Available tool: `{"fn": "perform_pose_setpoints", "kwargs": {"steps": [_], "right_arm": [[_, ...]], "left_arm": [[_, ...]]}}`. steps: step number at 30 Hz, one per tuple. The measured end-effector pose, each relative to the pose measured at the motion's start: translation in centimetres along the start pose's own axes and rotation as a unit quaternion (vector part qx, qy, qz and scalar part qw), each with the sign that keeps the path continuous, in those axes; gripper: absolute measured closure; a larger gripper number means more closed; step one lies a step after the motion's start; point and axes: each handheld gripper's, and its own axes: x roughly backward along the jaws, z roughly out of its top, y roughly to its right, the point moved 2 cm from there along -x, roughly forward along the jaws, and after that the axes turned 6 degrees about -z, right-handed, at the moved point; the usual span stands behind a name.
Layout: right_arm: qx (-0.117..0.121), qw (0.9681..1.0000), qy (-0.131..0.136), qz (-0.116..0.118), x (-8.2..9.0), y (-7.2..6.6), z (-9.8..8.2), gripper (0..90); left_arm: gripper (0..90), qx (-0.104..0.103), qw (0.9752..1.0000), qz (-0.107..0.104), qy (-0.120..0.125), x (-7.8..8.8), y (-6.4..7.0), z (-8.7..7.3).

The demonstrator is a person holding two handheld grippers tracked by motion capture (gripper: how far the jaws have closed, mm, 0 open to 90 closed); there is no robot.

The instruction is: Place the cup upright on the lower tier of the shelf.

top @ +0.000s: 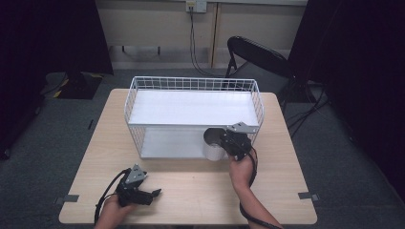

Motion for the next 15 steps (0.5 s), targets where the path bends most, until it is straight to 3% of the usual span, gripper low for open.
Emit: {"fn": "perform_pose_setpoints", "kwargs": {"steps": [7, 15], "right_arm": [[0.006, 0.9999, 0.001, 0.009, 0.33, -0.33, 0.49, 59.6], [-0.015, 0.9991, -0.005, 0.038, 1.01, -0.22, 0.57, 44.6]], "left_arm": [[12.4, 0.0, 1.0, 0.0, 0.0, -0.01, -0.01, 0.01], [12.4, 0.0, 1.0, 0.0, 0.0, -0.01, -0.01, 0.01]]}}
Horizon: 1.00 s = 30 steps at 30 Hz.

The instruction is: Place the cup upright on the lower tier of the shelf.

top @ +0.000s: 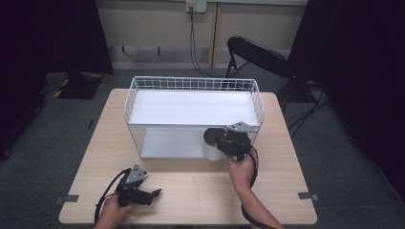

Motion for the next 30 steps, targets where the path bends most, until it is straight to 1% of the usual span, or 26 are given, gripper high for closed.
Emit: {"fn": "perform_pose_setpoints", "kwargs": {"steps": [2, 5, 9, 11, 14, 15, 16, 17, 18, 20, 23, 27, 30], "right_arm": [[-0.005, 1.0, 0.005, 0.006, 0.4, 0.1, 0.2, 42.6], [-0.009, 0.9998, 0.004, 0.016, 0.8, 0.0, 0.4, 38.5], [0.0, 0.9998, 0.002, 0.021, 1.2, -0.3, 0.4, 29.6], [-0.001, 0.9997, 0.0, 0.025, 1.4, -0.3, 0.5, 28.5], [-0.002, 0.9993, 0.006, 0.036, 2.0, -0.4, 0.7, 26.3], [-0.002, 0.9993, 0.006, 0.036, 2.0, -0.4, 0.7, 26.3], [-0.002, 0.9991, 0.006, 0.043, 2.3, -0.6, 0.7, 24.0], [-0.002, 0.9991, 0.006, 0.043, 2.3, -0.6, 0.7, 24.0], [0.001, 0.9989, 0.006, 0.047, 2.5, -0.8, 0.6, 21.6], [0.006, 0.9986, 0.006, 0.052, 2.7, -0.9, 0.5, 21.2], [0.013, 0.9985, 0.005, 0.052, 3.0, -1.1, 0.3, 19.8], [0.013, 0.9983, 0.005, 0.057, 3.3, -1.1, 0.1, 18.3], [0.022, 0.9983, 0.005, 0.054, 3.6, -1.2, -0.6, 17.1]], "left_arm": [[12.4, 0.0, 1.0, 0.0, 0.0, 0.0, 0.0, 0.0], [12.4, 0.0, 1.0, 0.0, 0.0, 0.0, 0.0, 0.0], [12.4, 0.0, 1.0, 0.0, 0.0, 0.0, 0.0, 0.0], [12.4, 0.0, 1.0, 0.0, 0.0, 0.0, 0.0, 0.0], [12.4, 0.0, 1.0, 0.0, 0.0, 0.0, 0.0, 0.0], [12.4, 0.0, 1.0, 0.0, 0.0, 0.0, 0.0, 0.0], [12.4, 0.0, 1.0, 0.0, 0.0, 0.0, 0.0, 0.0], [12.4, 0.0, 1.0, 0.0, 0.0, 0.0, 0.0, 0.0], [12.4, 0.0, 1.0, 0.0, 0.0, 0.0, 0.0, 0.0], [12.4, 0.0, 1.0, 0.0, 0.0, 0.0, 0.0, 0.0], [12.4, 0.0, 1.0, 0.0, 0.0, 0.0, 0.0, 0.0], [12.4, 0.0, 1.0, 0.0, 0.0, 0.0, 0.0, 0.0], [12.4, 0.0, 1.0, 0.0, 0.0, 0.0, 0.0, 0.0]]}}
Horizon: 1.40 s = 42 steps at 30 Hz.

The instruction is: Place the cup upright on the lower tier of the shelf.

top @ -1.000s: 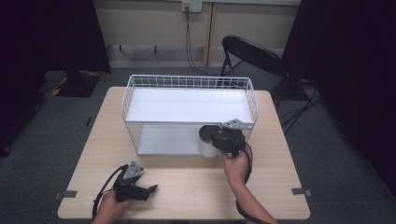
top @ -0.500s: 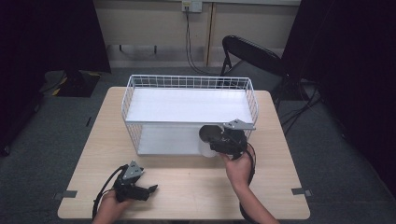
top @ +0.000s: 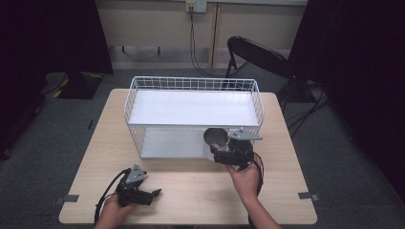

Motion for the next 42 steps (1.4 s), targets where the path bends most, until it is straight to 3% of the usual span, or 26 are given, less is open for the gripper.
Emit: {"fn": "perform_pose_setpoints", "kwargs": {"steps": [15, 42], "right_arm": [[0.007, 0.9999, -0.011, 0.003, -0.7, -0.2, -2.4, 15.8], [0.002, 0.9993, -0.019, -0.032, -2.9, -0.1, -3.0, 22.1]], "left_arm": [[12.4, 0.0, 1.0, 0.0, 0.0, 0.0, 0.0, 0.0], [11.8, -0.002, 1.0, -0.001, -0.001, -0.1, 0.0, 0.1]]}}
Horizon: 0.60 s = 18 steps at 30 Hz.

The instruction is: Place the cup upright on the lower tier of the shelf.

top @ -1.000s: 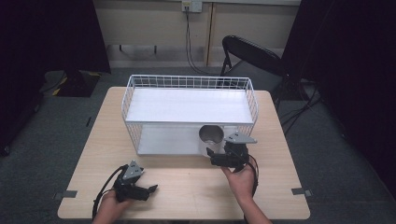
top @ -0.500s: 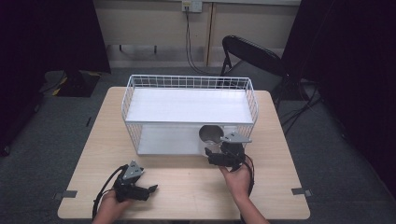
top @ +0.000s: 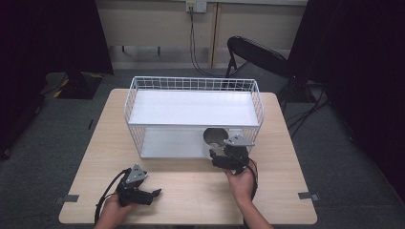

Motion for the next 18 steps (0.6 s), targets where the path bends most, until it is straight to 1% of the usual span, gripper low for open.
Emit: {"fn": "perform_pose_setpoints", "kwargs": {"steps": [1, 4, 5, 12, 15, 18], "right_arm": [[-0.001, 1.0, 0.0, -0.001, 0.0, 0.0, 0.0, 23.0], [0.0, 1.0, -0.002, 0.002, -0.2, -0.2, -0.1, 31.1], [0.002, 1.0, 0.0, 0.003, -0.2, -0.3, -0.1, 32.5], [-0.001, 1.0, -0.001, -0.001, -0.7, -0.4, -0.3, 33.1], [-0.004, 1.0, -0.003, 0.001, -0.9, -0.5, -0.2, 37.2], [0.001, 1.0, -0.003, -0.003, -1.1, -0.6, -0.1, 37.9]], "left_arm": [[11.7, 0.0, 1.0, 0.0, 0.0, 0.0, 0.0, 0.0], [11.1, 0.0, 1.0, 0.0, -0.001, -0.1, 0.0, 0.1], [10.8, 0.0, 1.0, 0.0, -0.001, -0.1, 0.0, 0.1], [9.8, 0.0, 1.0, -0.001, -0.002, -0.2, 0.0, 0.2], [9.5, 0.0, 1.0, -0.001, -0.003, -0.3, 0.0, 0.2], [9.4, 0.0, 1.0, -0.001, -0.003, -0.3, 0.0, 0.2]]}}
